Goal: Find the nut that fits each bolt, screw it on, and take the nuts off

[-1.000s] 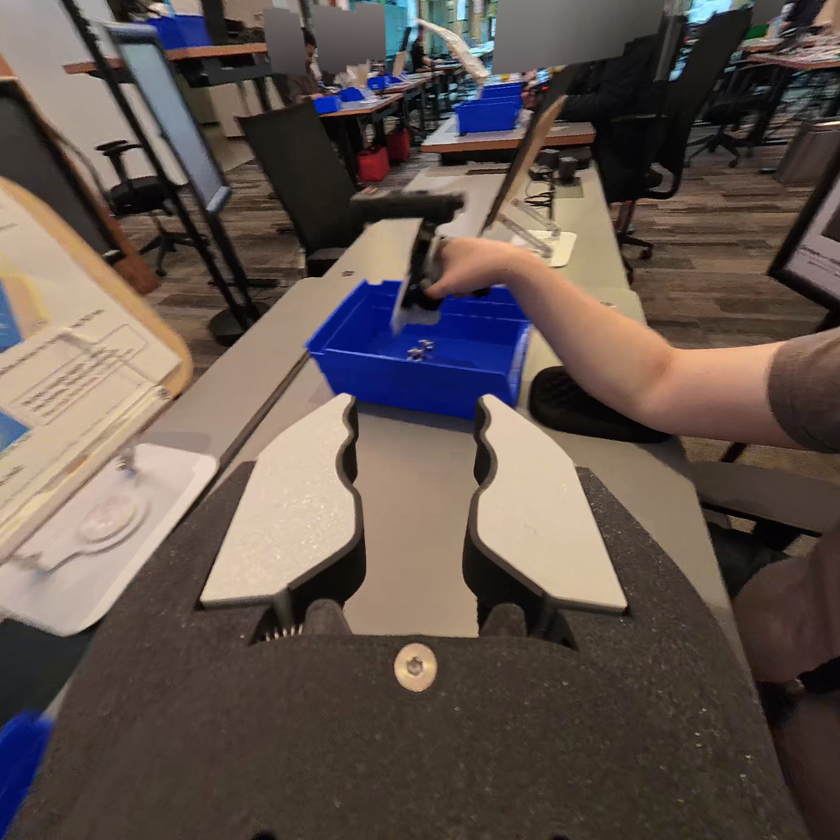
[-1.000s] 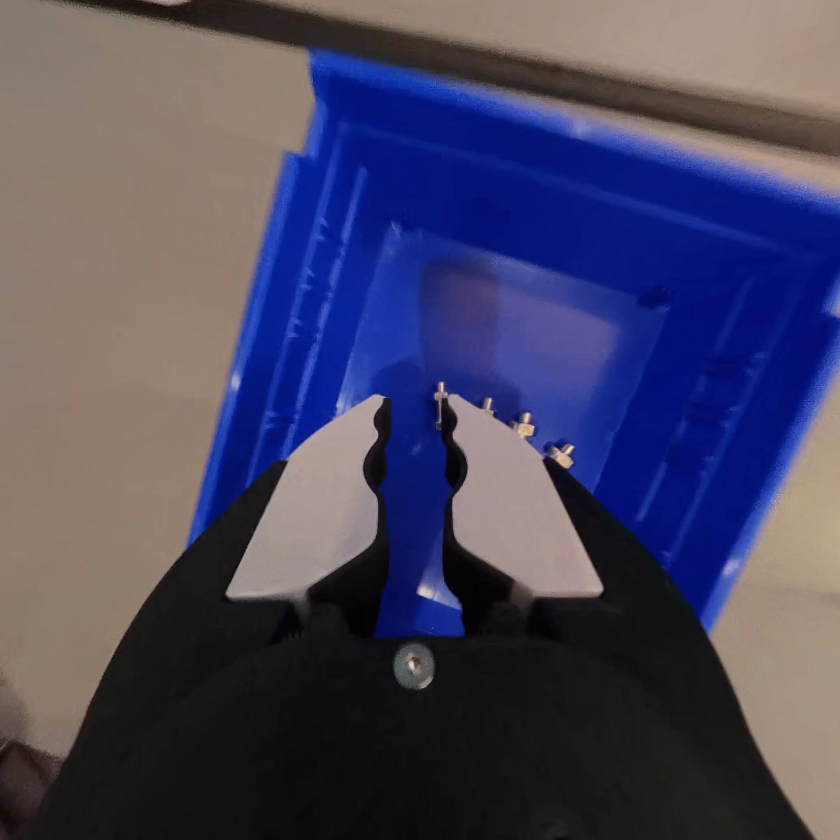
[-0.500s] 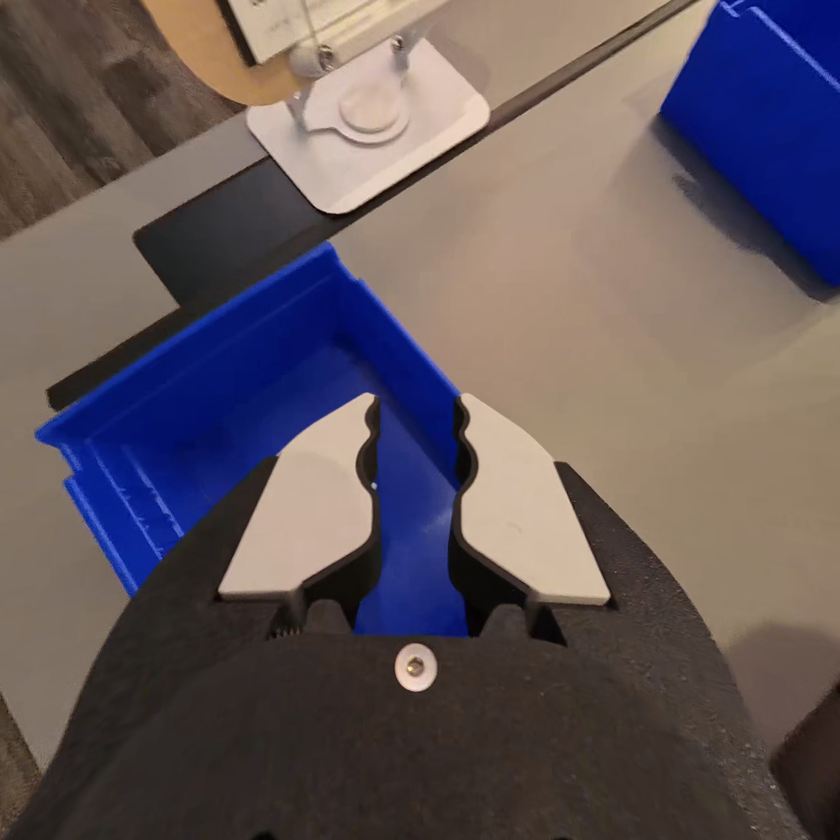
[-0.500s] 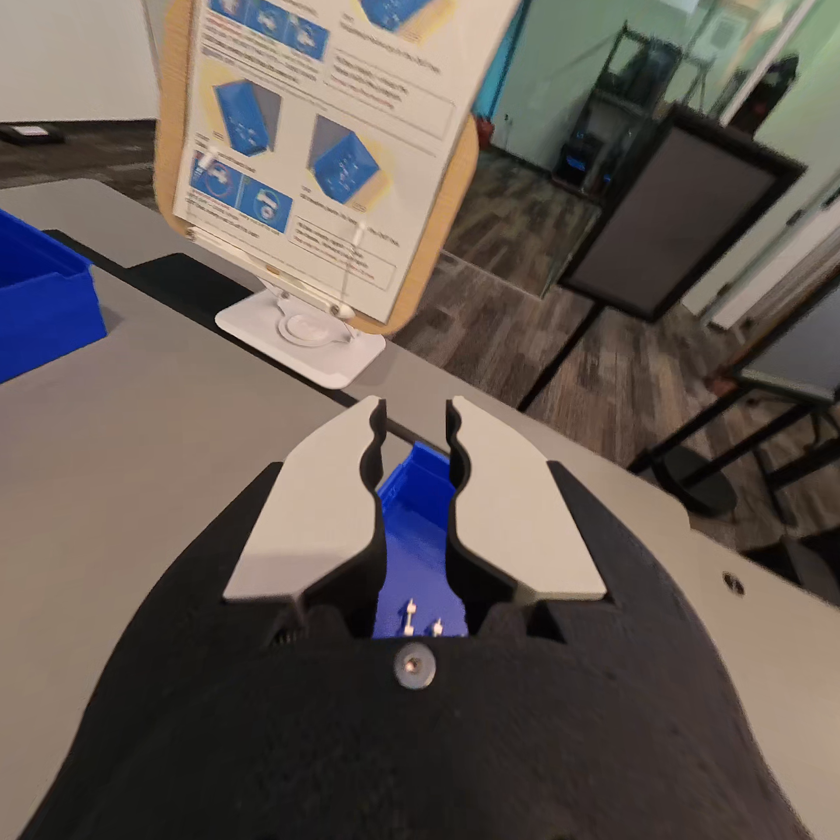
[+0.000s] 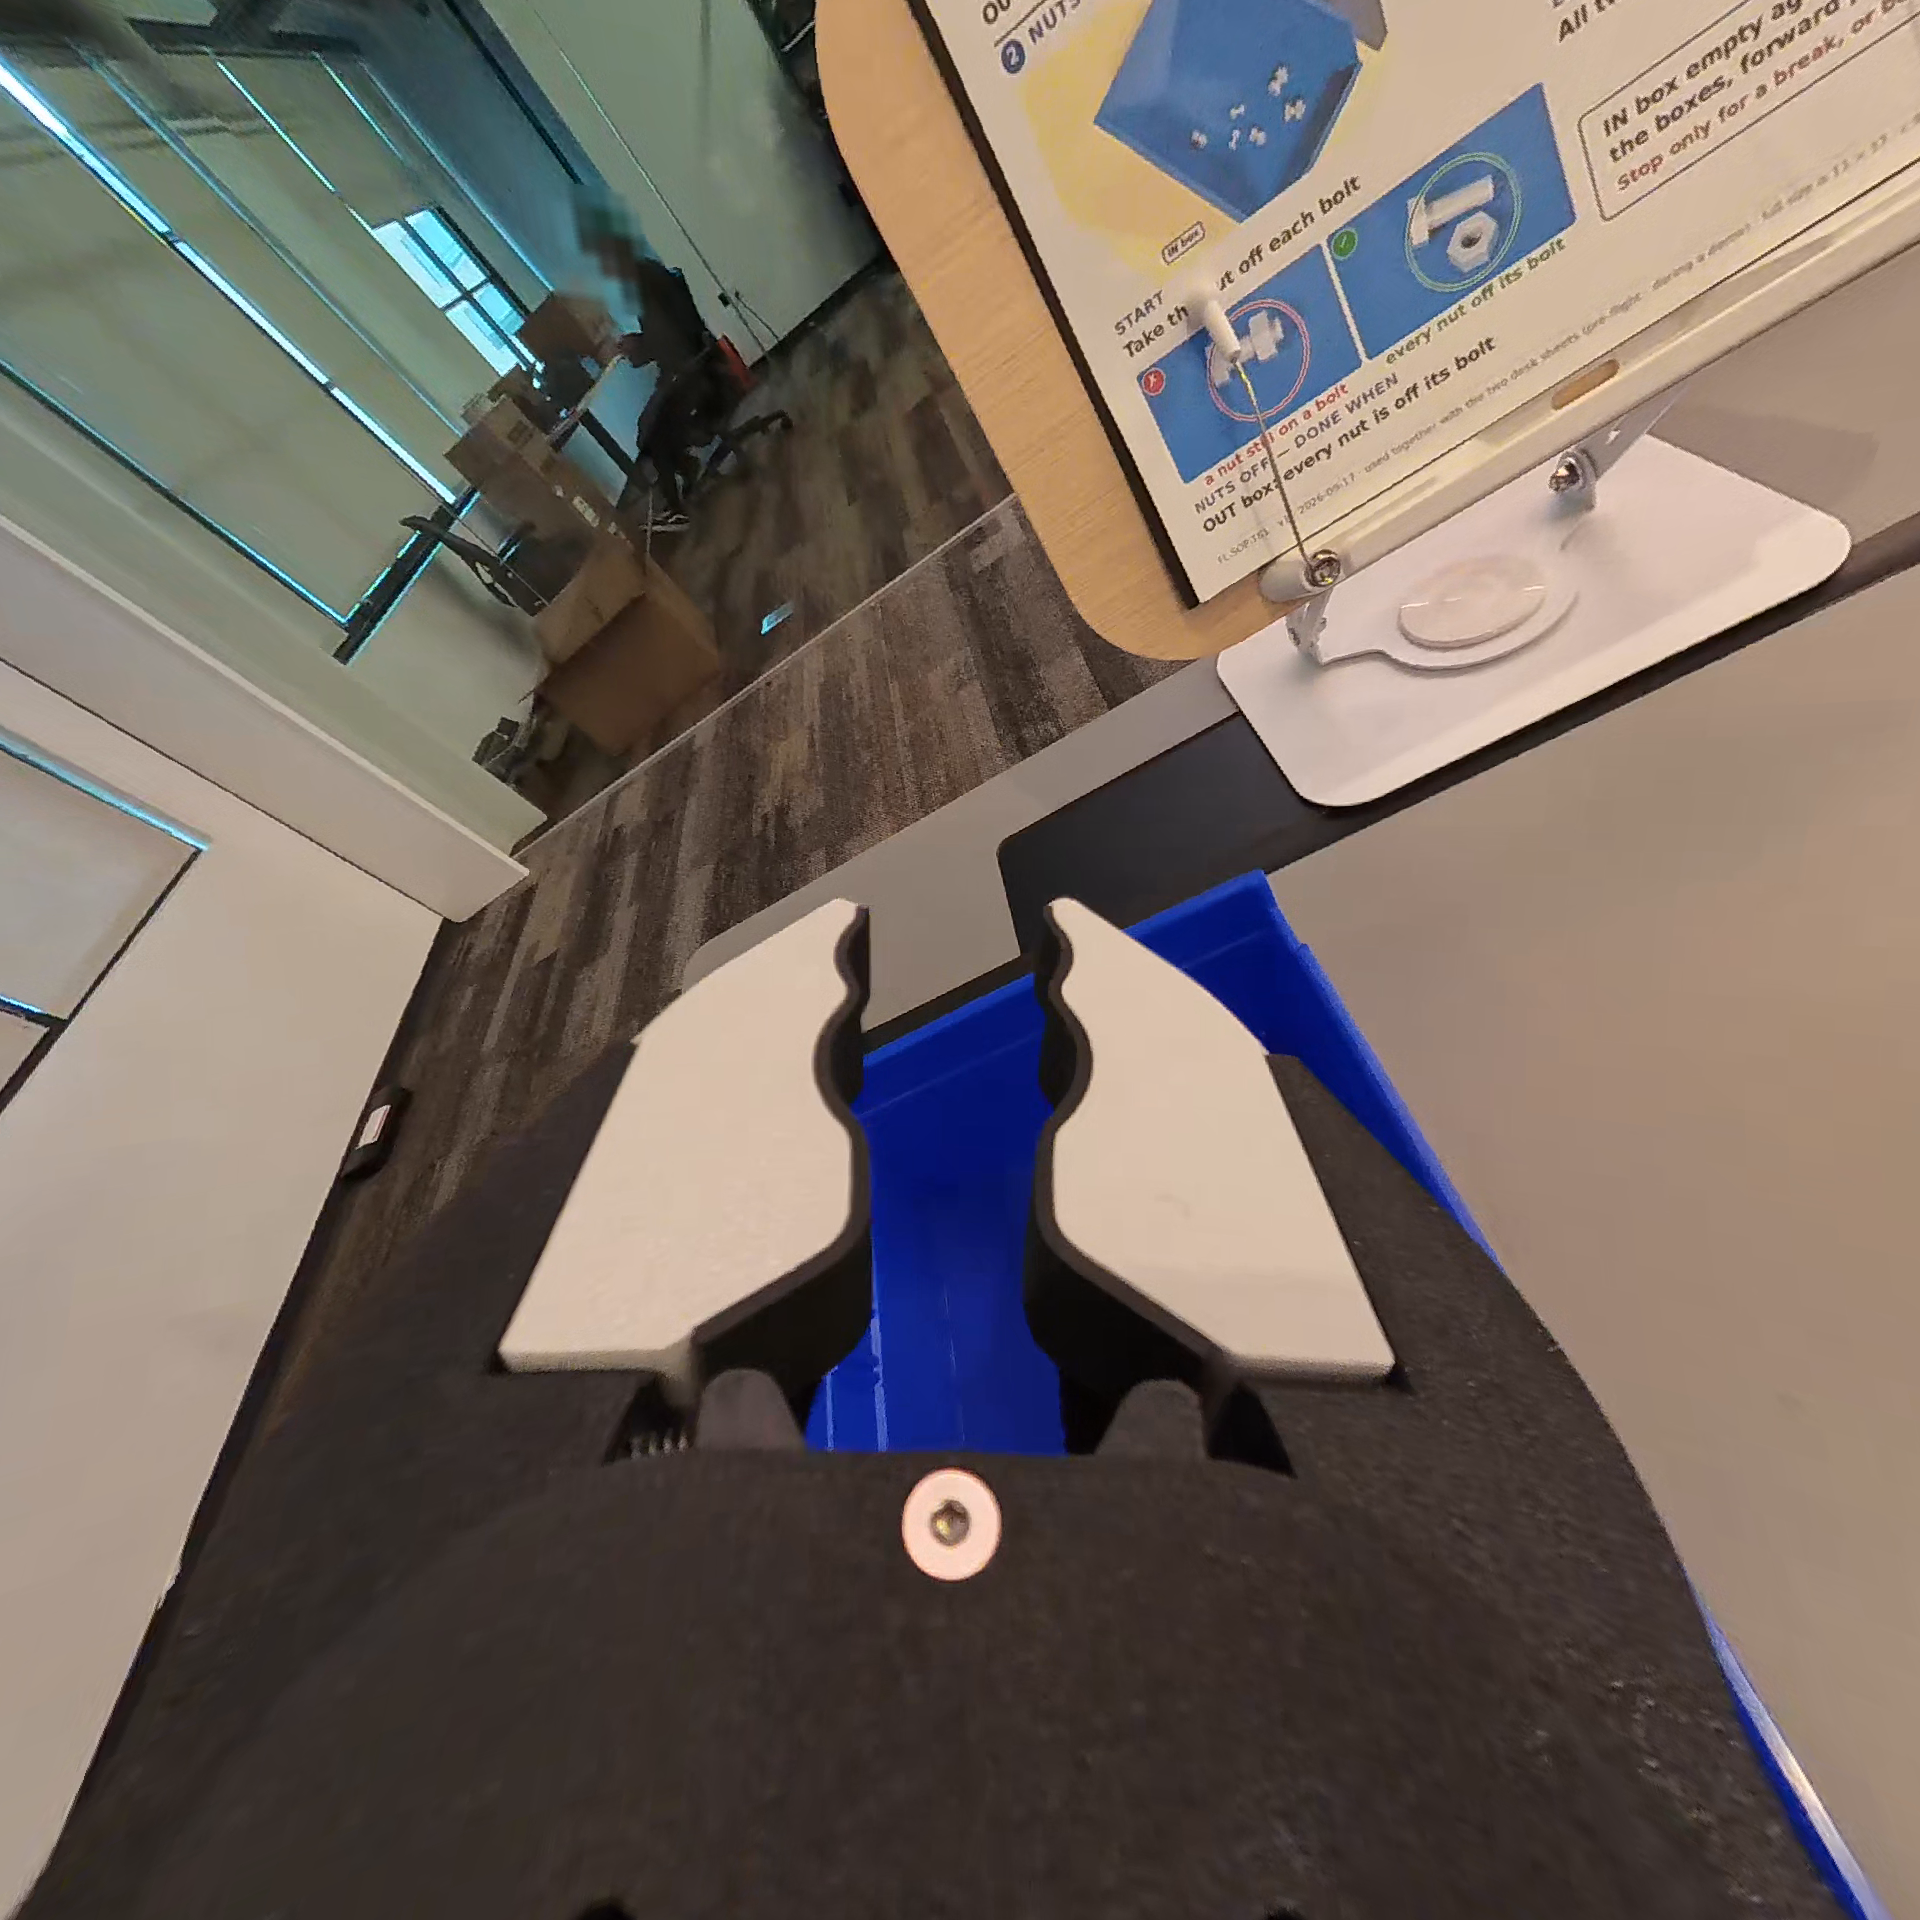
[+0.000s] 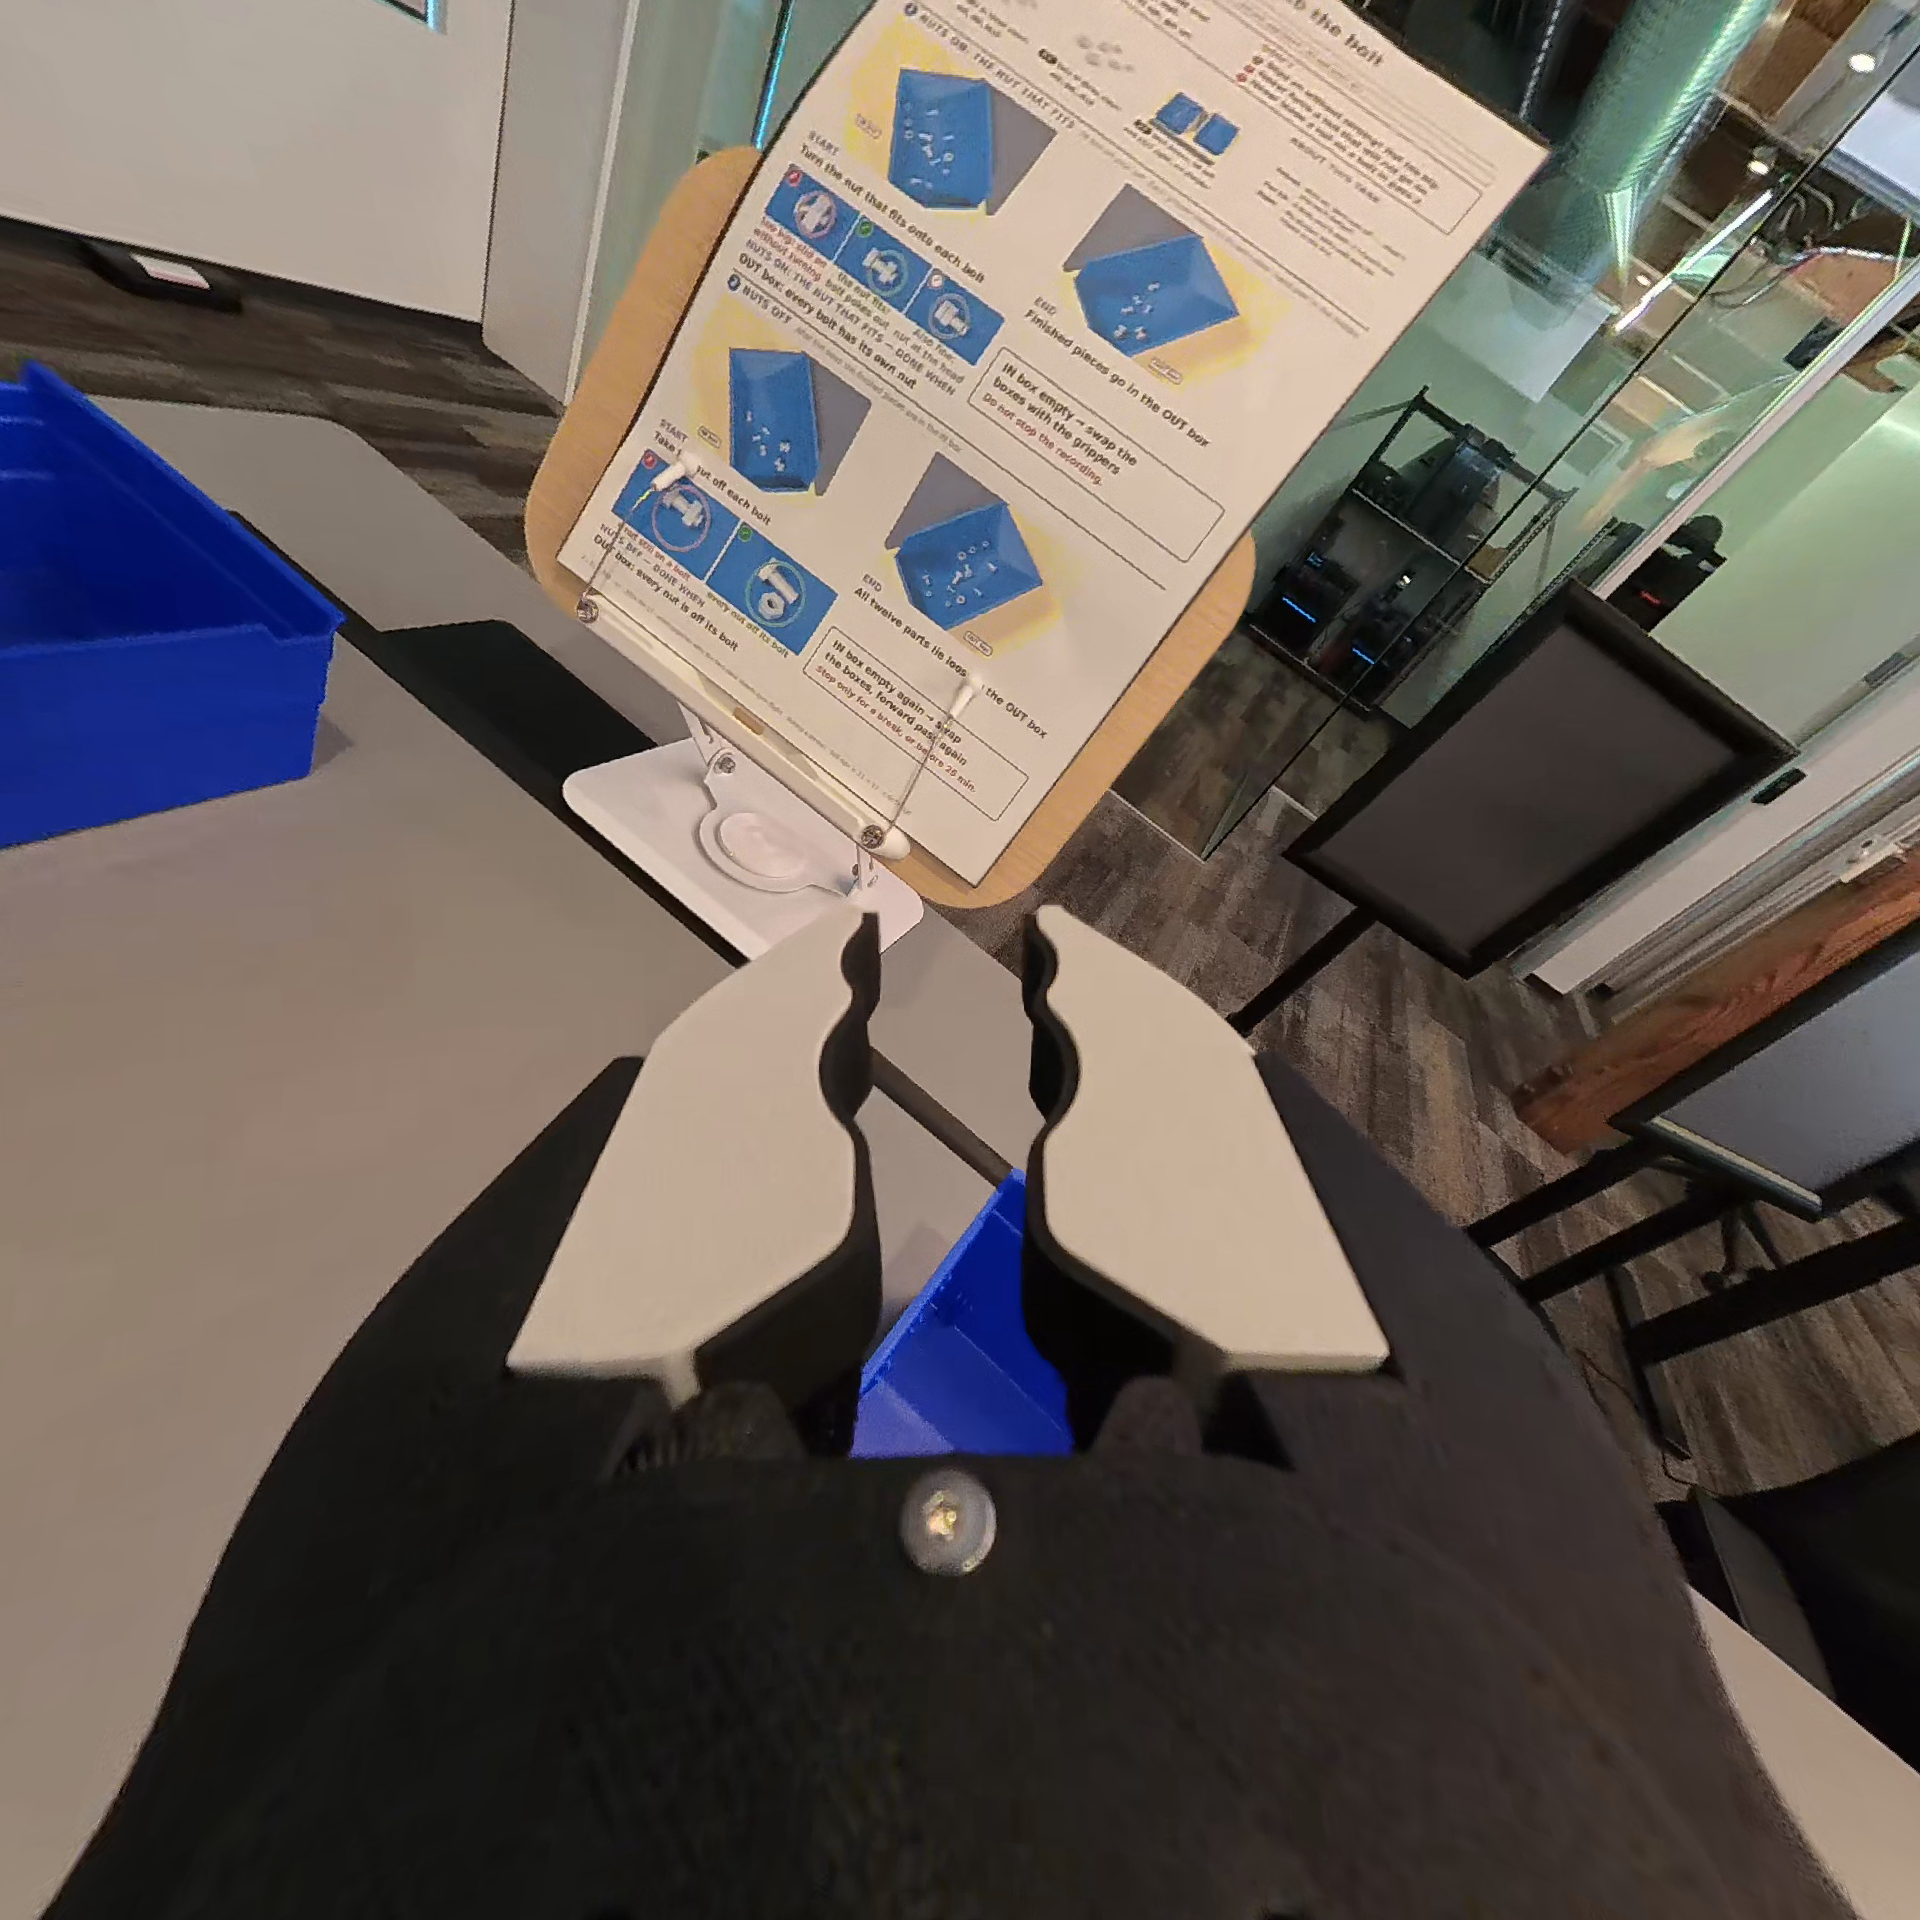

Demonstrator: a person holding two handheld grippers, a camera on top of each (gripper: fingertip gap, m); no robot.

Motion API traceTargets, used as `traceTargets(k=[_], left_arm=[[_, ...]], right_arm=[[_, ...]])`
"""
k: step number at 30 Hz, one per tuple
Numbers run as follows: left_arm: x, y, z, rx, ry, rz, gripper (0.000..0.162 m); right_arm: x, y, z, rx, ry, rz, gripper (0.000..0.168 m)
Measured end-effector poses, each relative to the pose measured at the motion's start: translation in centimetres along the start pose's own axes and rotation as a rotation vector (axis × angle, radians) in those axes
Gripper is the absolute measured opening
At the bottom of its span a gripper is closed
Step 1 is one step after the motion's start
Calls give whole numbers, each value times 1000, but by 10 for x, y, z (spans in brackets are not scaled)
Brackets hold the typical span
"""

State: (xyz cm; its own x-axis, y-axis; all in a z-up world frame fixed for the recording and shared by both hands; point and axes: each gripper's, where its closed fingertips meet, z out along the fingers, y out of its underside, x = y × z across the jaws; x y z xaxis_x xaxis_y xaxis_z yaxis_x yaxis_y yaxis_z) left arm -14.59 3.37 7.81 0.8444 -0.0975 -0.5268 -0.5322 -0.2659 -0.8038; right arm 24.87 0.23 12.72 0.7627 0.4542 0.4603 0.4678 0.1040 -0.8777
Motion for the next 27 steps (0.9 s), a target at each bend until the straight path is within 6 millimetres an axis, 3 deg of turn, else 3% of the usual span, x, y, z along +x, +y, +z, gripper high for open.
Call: traceTargets(k=[7,8,10,12,14,16,18,21,27], left_arm=[[-1,6,-3,-36,10,10,30],[-2,16,-2,-89,30,3,28],[3,56,0,-295,154,-110,29],[23,95,-2,-501,379,-311,31],[39,122,1,-625,535,-432,17],[39,147,13,-691,511,-406,10],[42,170,19,-799,481,-405,24],[62,186,21,-892,558,-410,24],[74,208,23,-998,560,-399,22]], right_arm=[[-9,5,6,-36,-20,-10,29],[-9,7,7,-47,-20,-11,29],[-10,11,10,-69,-27,-8,31],[-12,17,13,-98,-41,-1,33],[-14,21,16,-116,-50,3,35],[-17,24,20,-130,-61,1,35],[-20,27,22,-145,-67,-6,36],[-23,30,26,-163,-72,-21,36],[-28,36,30,-196,-80,-47,36]])
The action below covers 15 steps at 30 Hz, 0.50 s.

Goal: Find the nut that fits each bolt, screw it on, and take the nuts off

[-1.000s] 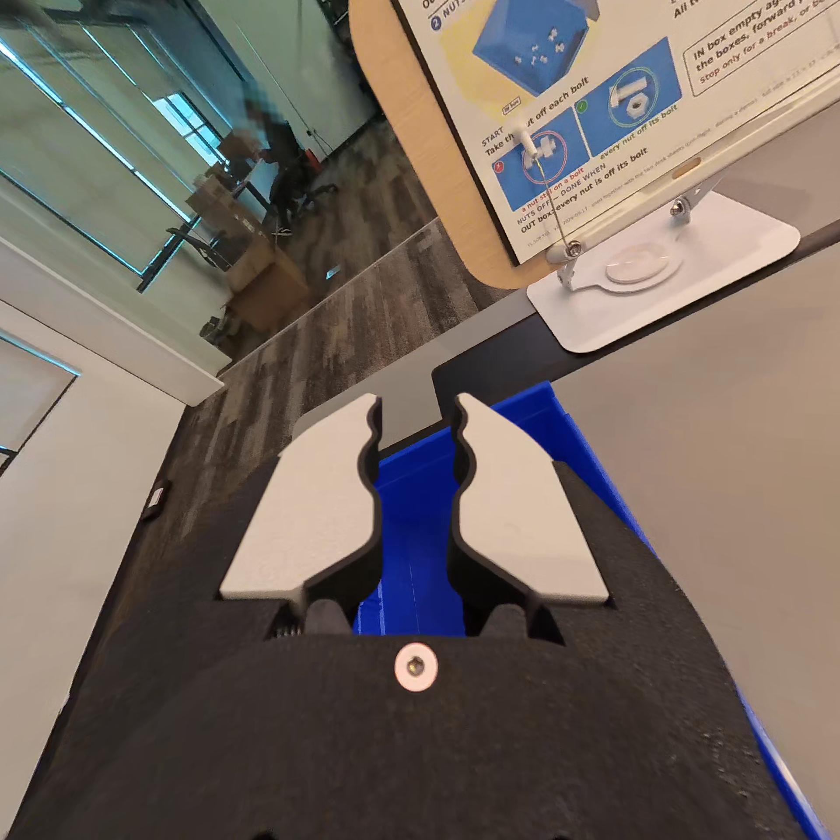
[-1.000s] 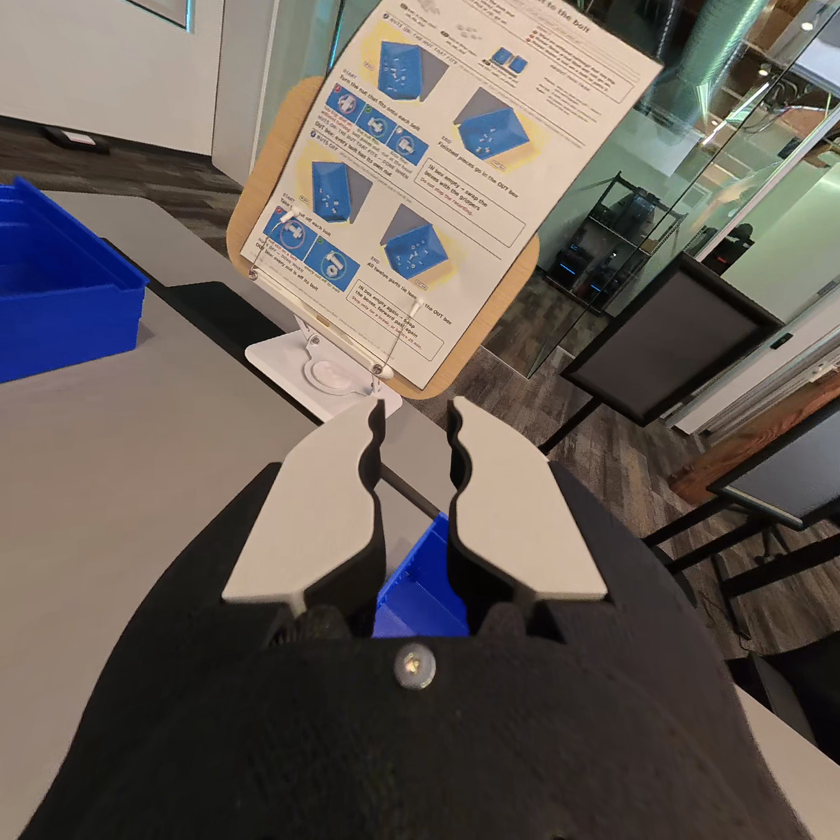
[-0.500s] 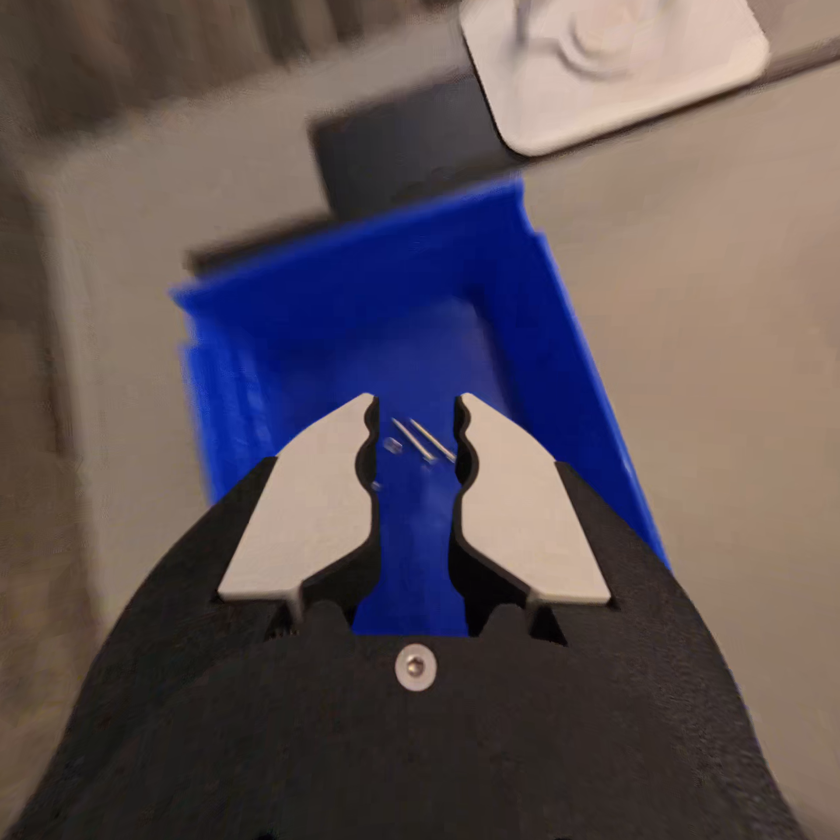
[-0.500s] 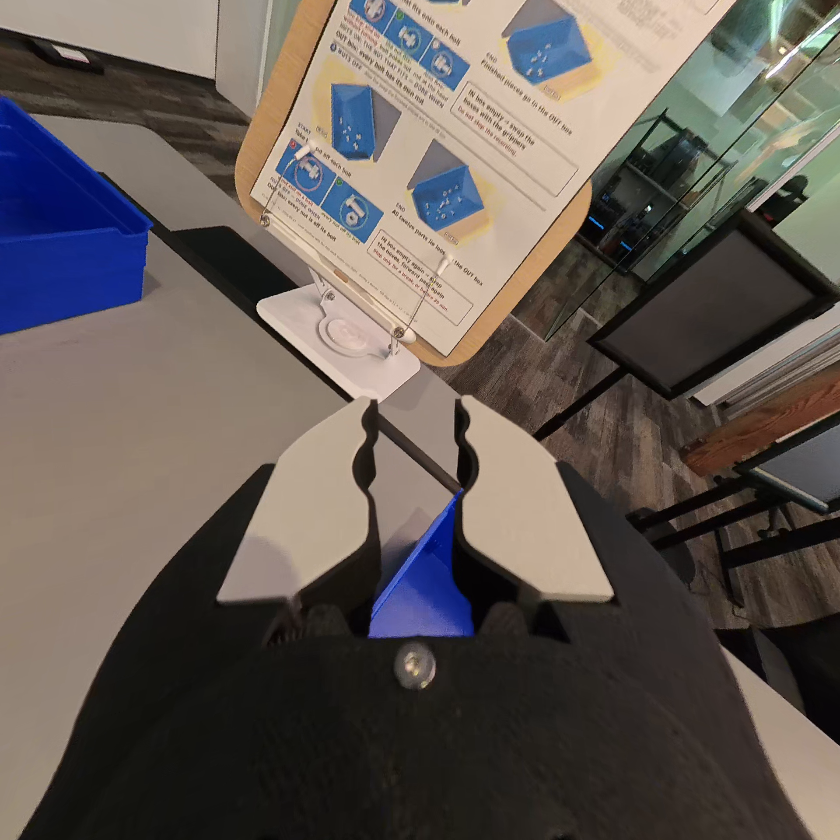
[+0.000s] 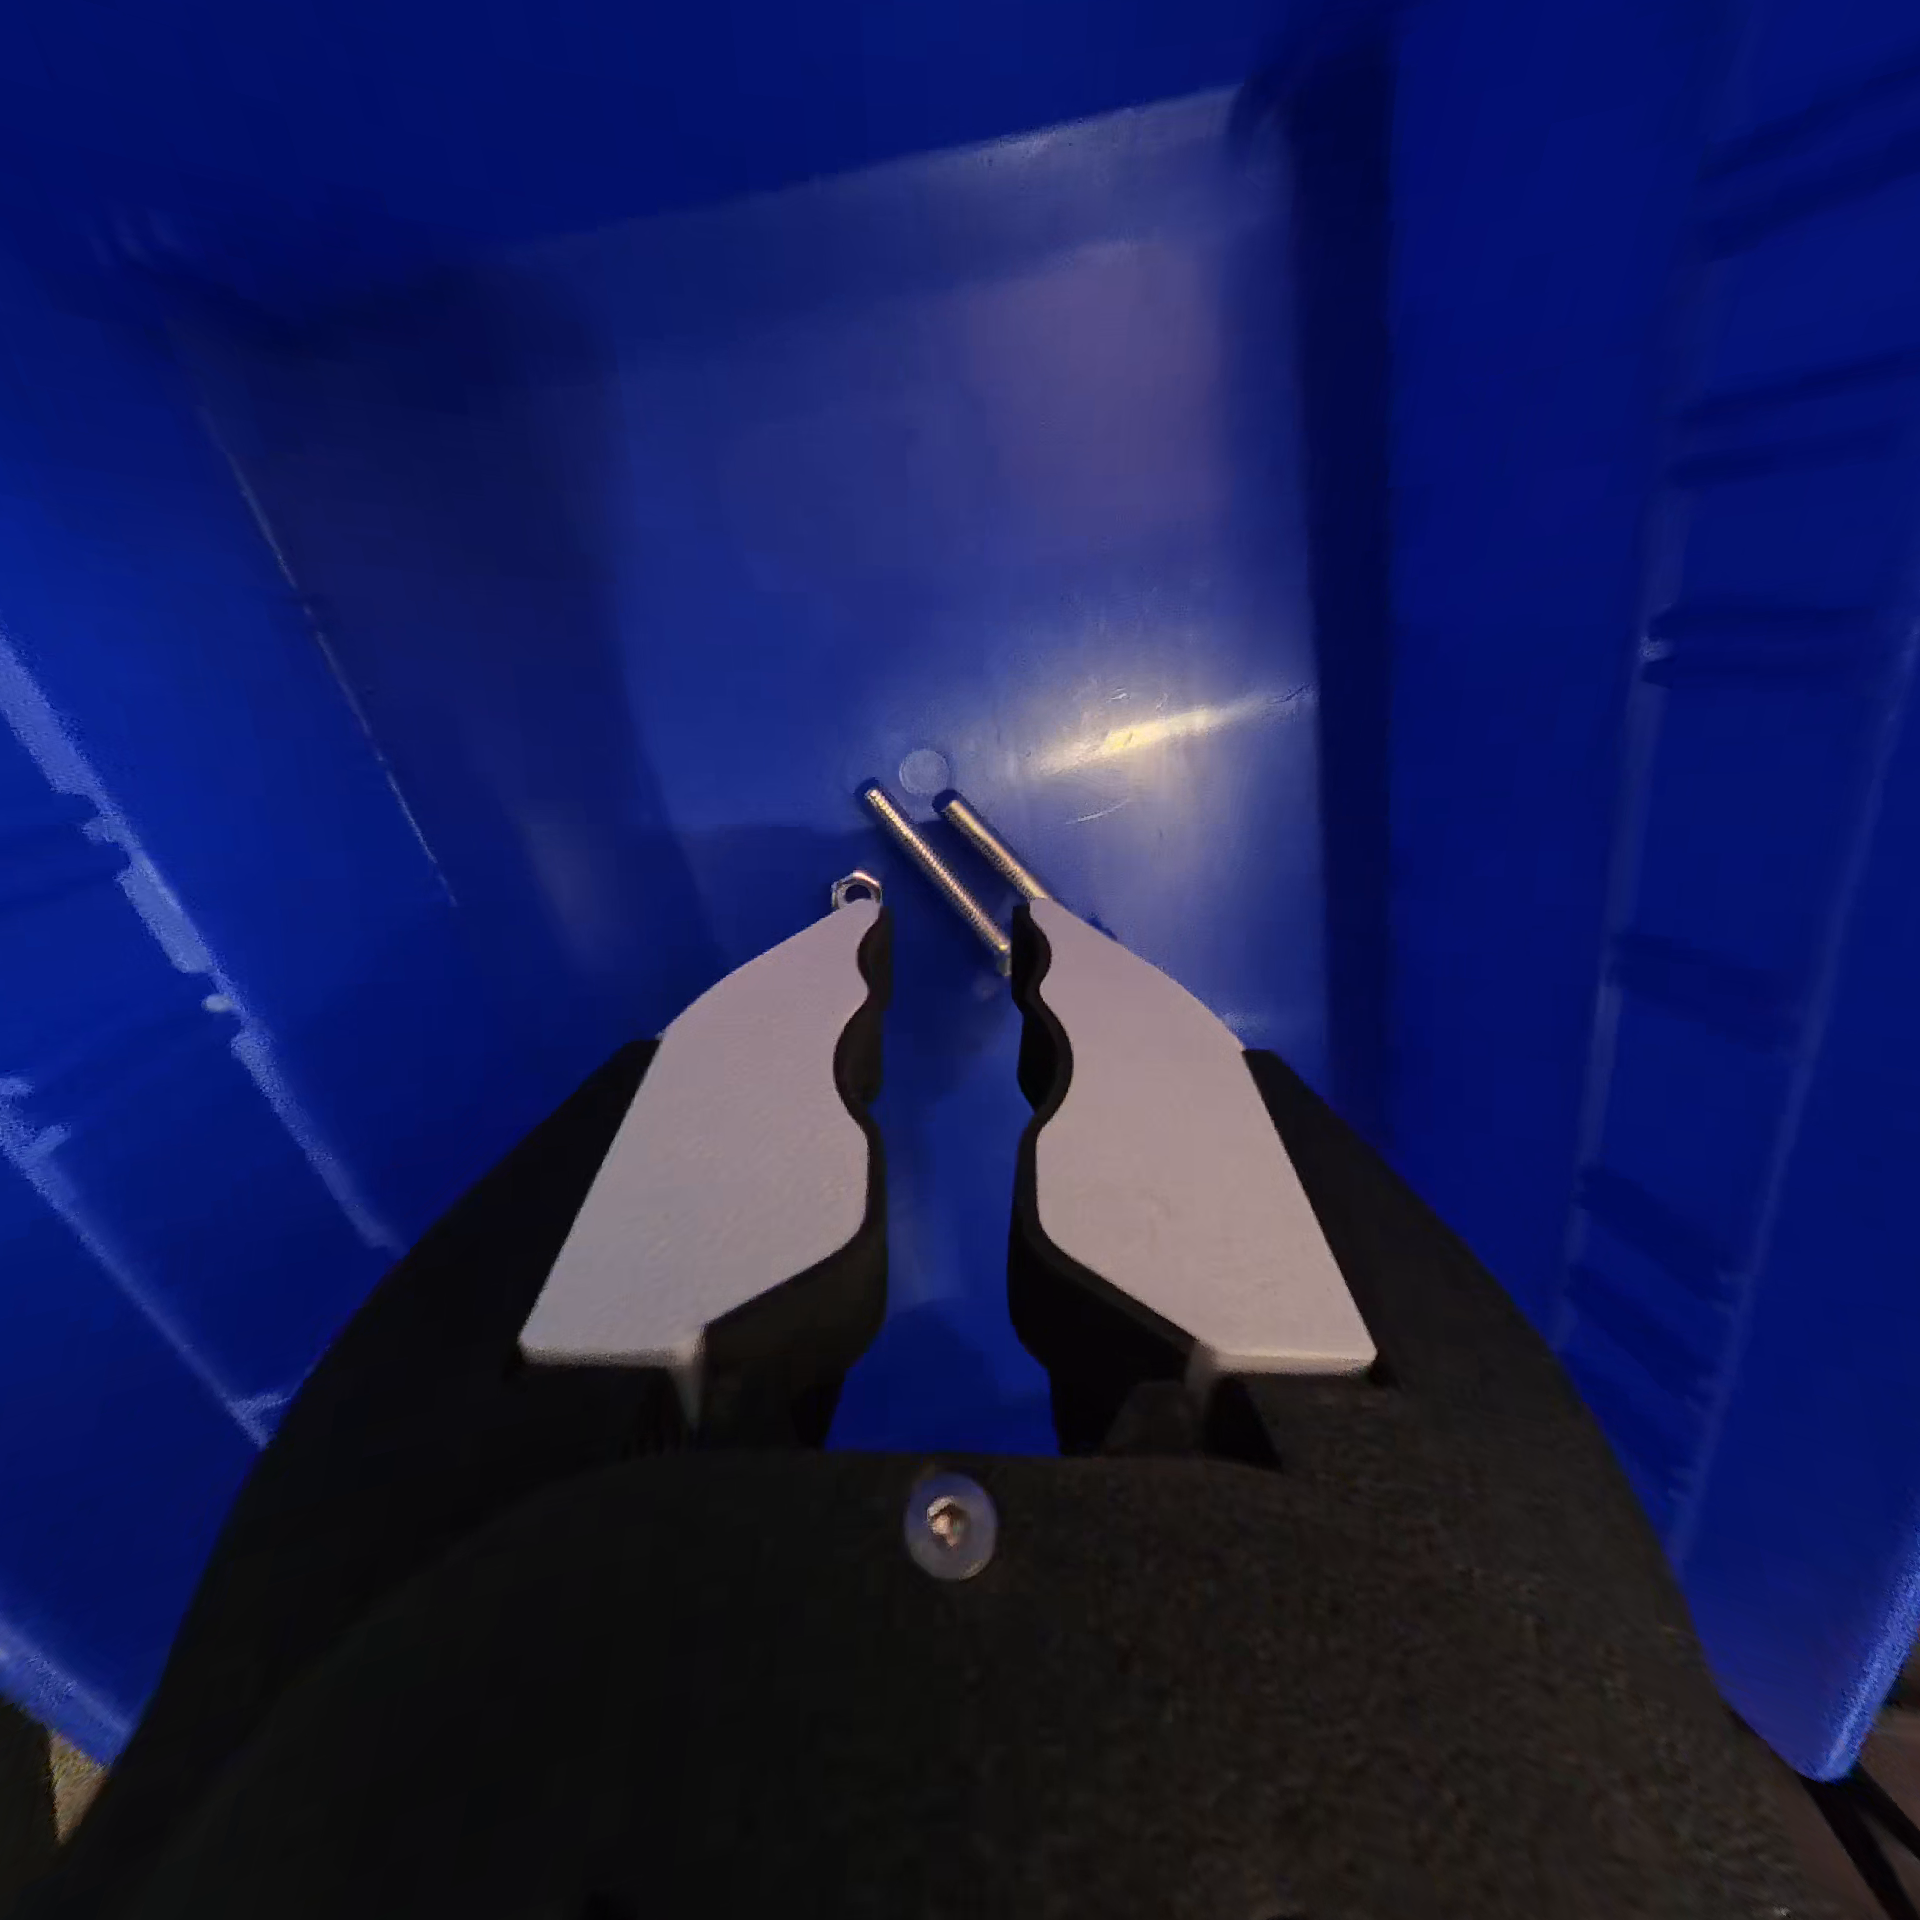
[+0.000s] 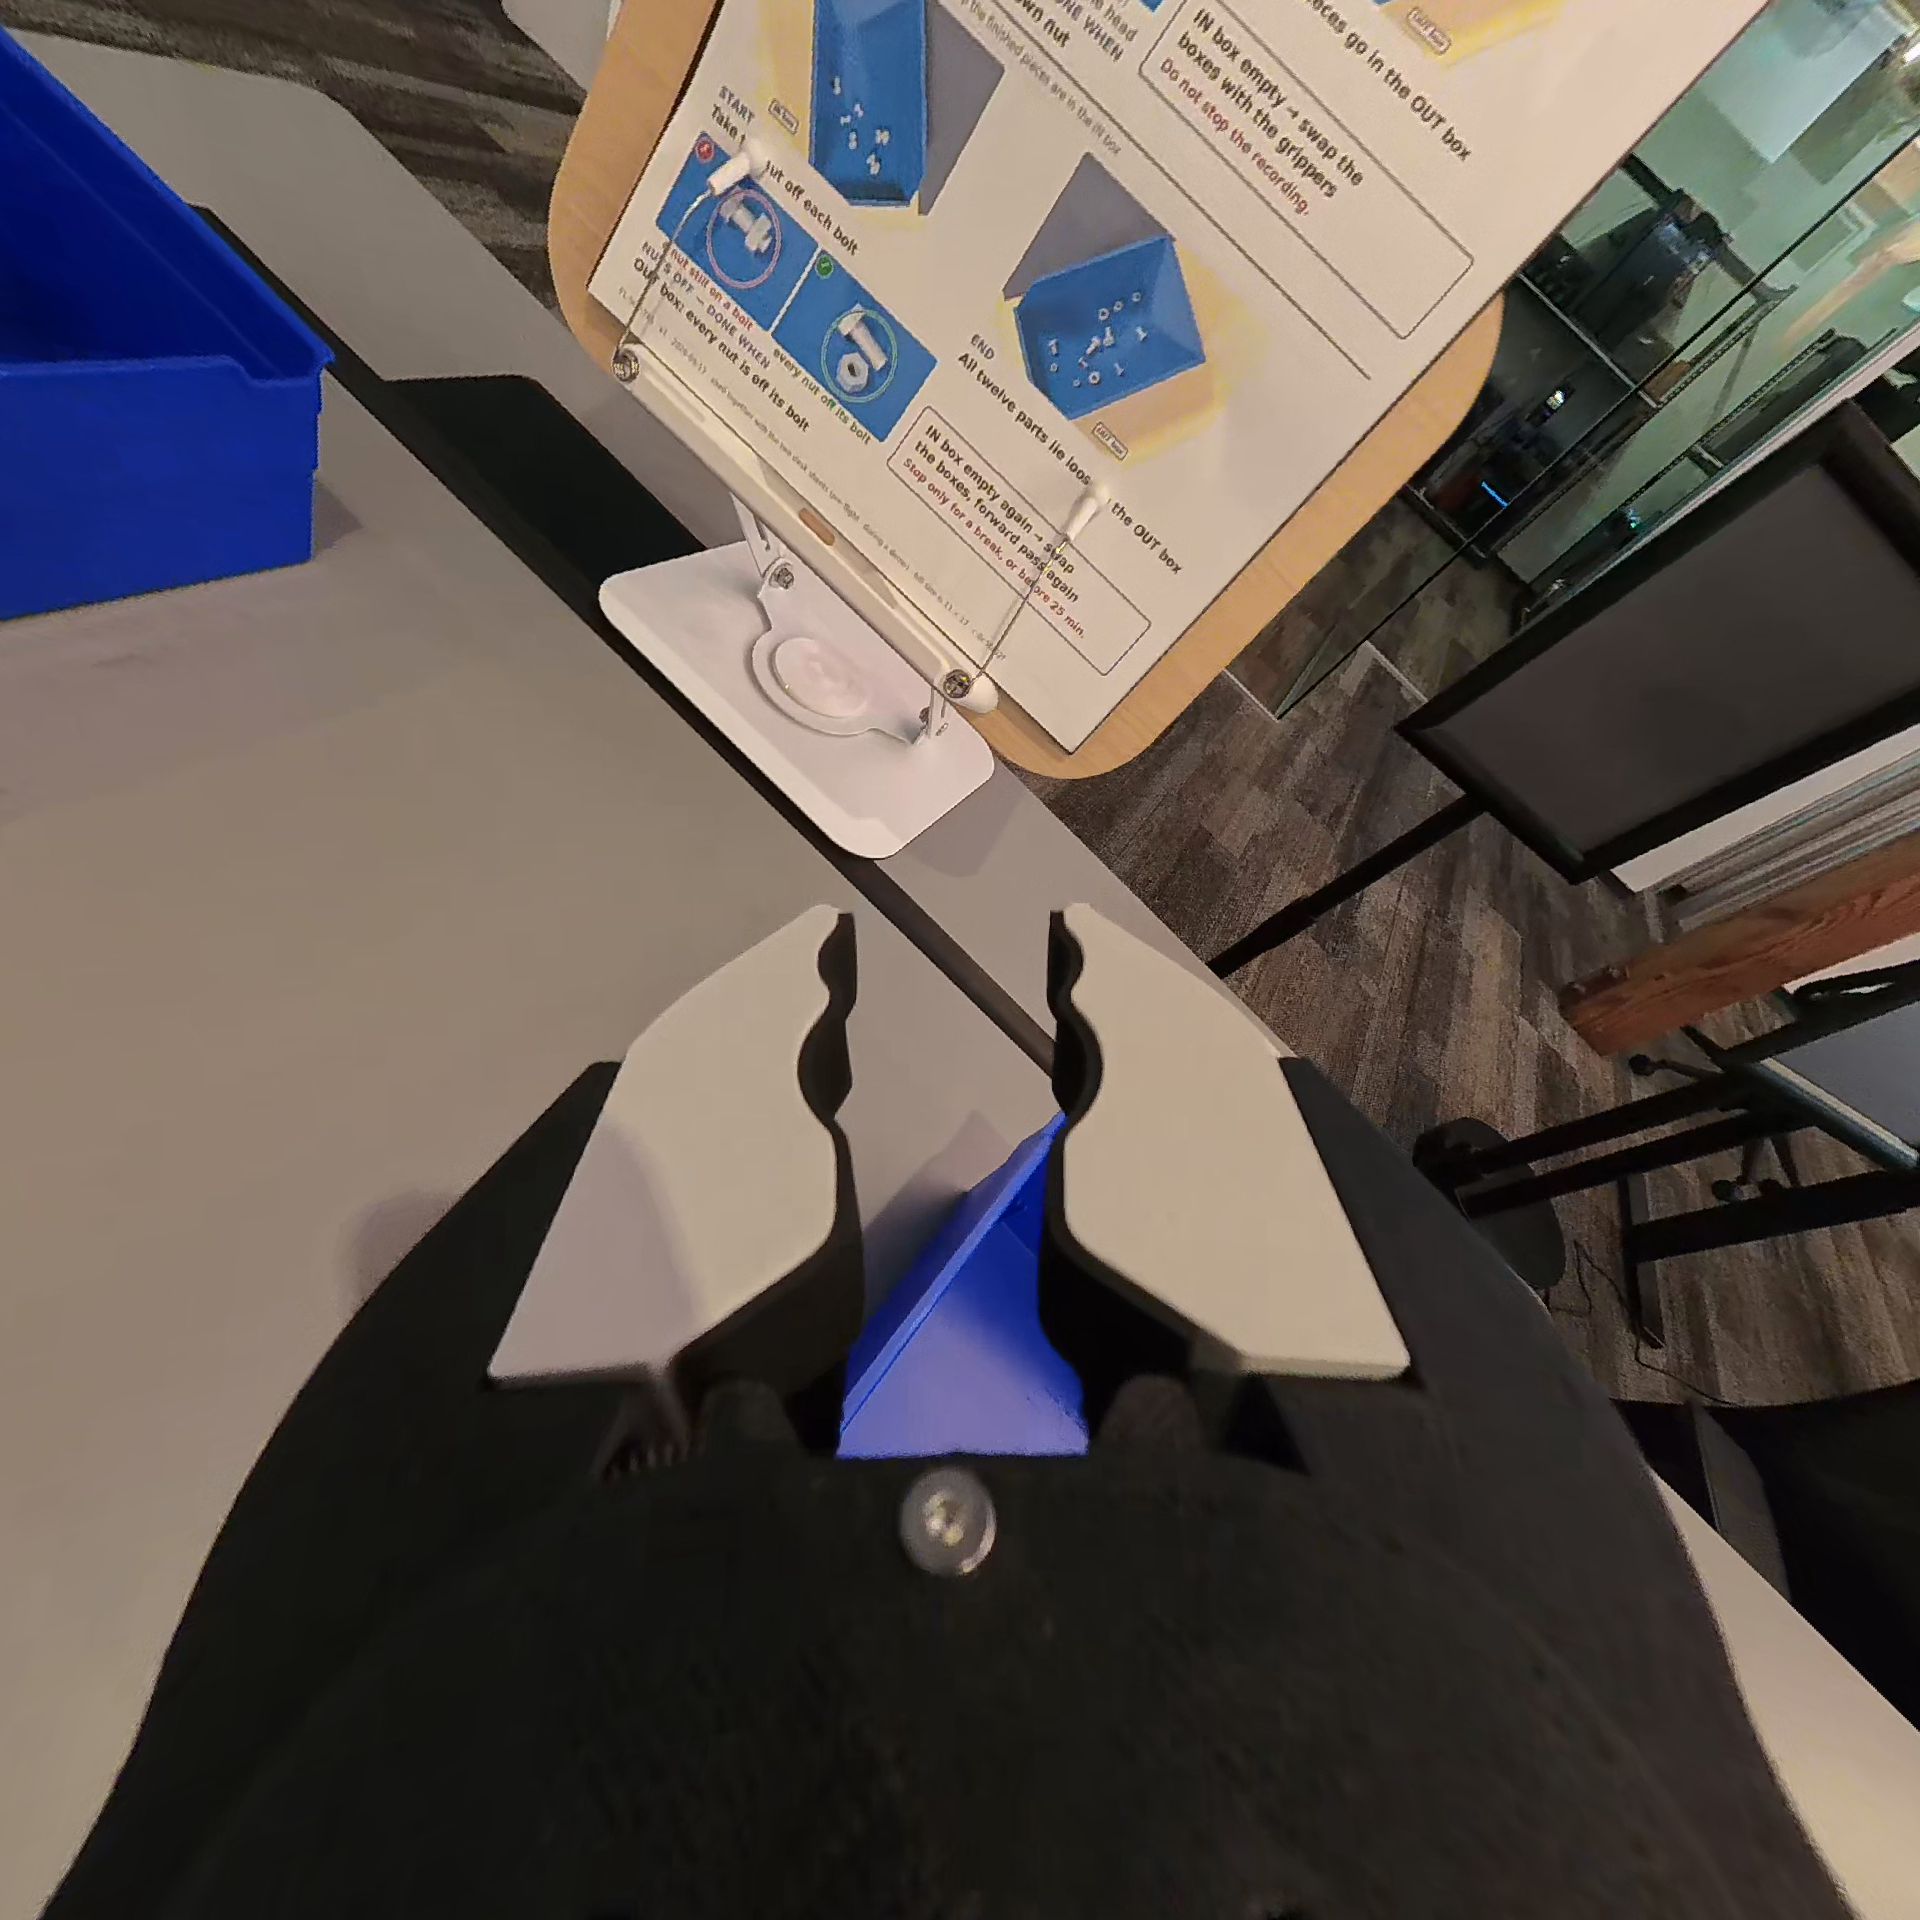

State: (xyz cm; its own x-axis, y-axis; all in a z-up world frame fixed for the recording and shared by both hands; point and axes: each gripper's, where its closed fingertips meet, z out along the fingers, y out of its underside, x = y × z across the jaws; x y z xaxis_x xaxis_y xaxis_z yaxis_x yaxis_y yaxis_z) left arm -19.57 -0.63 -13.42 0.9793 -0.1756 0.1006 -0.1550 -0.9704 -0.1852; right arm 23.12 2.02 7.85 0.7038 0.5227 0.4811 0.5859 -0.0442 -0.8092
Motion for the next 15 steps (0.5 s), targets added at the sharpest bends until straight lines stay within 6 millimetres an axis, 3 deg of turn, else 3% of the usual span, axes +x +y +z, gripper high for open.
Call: traceTargets(k=[4,15], left_arm=[[-6,6,7,-46,-37,-17,21],[2,8,14,-71,21,-19,10]], right_arm=[[-4,1,3,-15,-7,-22,36],[-12,4,8,-45,-22,-59,36]])
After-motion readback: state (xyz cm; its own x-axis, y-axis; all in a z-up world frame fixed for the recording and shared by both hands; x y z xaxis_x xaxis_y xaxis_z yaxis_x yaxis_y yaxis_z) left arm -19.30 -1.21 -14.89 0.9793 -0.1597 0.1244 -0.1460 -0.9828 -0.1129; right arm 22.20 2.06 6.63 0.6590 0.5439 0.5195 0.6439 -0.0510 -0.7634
